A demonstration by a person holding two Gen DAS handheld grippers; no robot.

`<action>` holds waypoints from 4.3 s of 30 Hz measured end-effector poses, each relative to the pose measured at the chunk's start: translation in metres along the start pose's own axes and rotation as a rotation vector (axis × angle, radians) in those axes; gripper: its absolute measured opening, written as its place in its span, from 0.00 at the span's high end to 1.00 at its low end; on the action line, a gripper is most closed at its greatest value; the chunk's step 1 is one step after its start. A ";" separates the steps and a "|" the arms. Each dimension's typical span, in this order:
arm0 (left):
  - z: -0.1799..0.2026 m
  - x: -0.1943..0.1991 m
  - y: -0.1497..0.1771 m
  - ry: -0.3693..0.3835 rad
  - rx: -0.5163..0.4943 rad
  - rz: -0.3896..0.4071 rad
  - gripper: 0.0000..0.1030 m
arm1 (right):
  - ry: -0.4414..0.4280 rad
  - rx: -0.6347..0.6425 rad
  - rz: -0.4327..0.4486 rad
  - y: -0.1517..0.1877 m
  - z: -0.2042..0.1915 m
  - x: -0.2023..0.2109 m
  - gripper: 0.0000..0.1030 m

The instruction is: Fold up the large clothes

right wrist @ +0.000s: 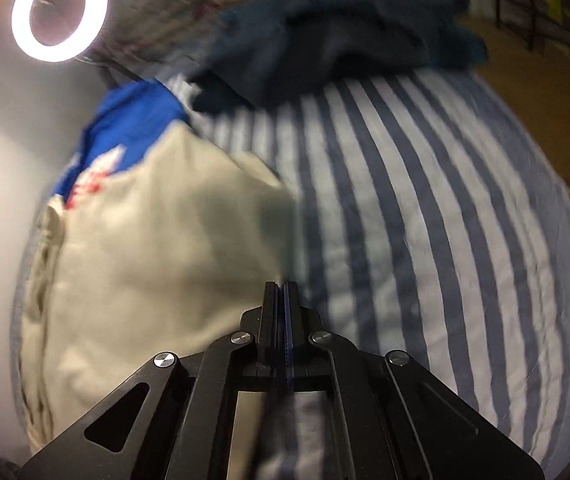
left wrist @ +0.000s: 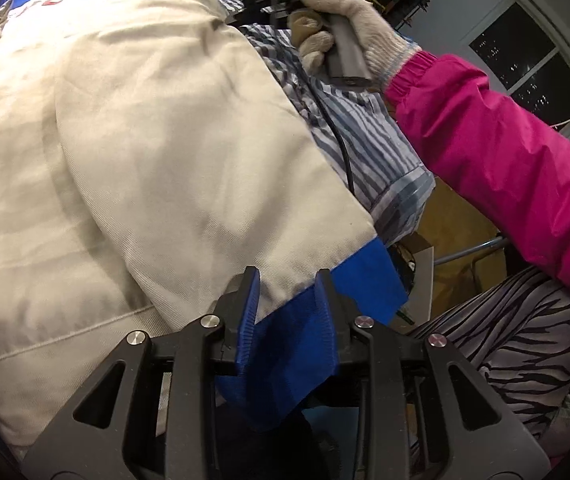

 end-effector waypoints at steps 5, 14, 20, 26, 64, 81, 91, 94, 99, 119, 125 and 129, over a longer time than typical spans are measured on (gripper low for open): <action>0.013 0.010 -0.005 -0.004 0.004 0.035 0.64 | -0.143 -0.034 0.076 -0.001 0.010 0.067 0.94; 0.032 -0.006 -0.042 -0.076 0.011 0.017 0.58 | -0.339 0.034 0.093 0.055 0.014 0.172 0.63; 0.044 -0.056 -0.055 -0.202 0.034 -0.137 0.41 | -0.292 0.019 0.122 0.086 0.031 0.194 0.59; 0.042 -0.071 -0.048 -0.268 0.011 -0.109 0.43 | -0.314 -0.112 0.166 0.082 0.060 0.202 0.59; 0.028 -0.023 -0.052 -0.081 0.099 0.039 0.57 | -0.175 -0.141 -0.072 0.059 0.007 0.027 0.81; 0.020 -0.042 -0.061 -0.137 0.157 0.007 0.94 | -0.347 -0.187 0.017 0.042 0.053 0.081 0.65; 0.007 0.002 -0.059 -0.053 0.254 0.128 0.94 | -0.308 -0.152 -0.070 0.045 0.002 0.013 0.59; 0.009 -0.004 -0.060 -0.049 0.258 0.138 0.94 | -0.258 -0.143 -0.090 0.044 -0.011 -0.001 0.86; -0.004 0.010 -0.048 0.001 0.281 0.165 0.94 | -0.077 0.008 -0.035 0.042 -0.061 0.006 0.96; -0.116 0.075 0.042 0.004 0.550 0.279 0.94 | 0.322 0.702 0.007 0.126 -0.296 -0.077 0.96; -0.116 0.074 0.044 -0.016 0.536 0.282 0.94 | 0.338 0.720 -0.033 0.131 -0.301 -0.100 0.91; -0.110 0.074 0.051 -0.021 0.516 0.283 0.95 | 0.023 0.560 -0.121 0.110 -0.287 -0.068 0.79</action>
Point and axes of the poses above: each gripper's, at about its wrist camera, not at the fingertips, and x roughly against the way its jaws point, z to its right, y to its underside, the point moved 2 cm from there along -x, roughly the way its jaws point, and after that the axes turned 7 degrees about -x, right-handed, at the moved point
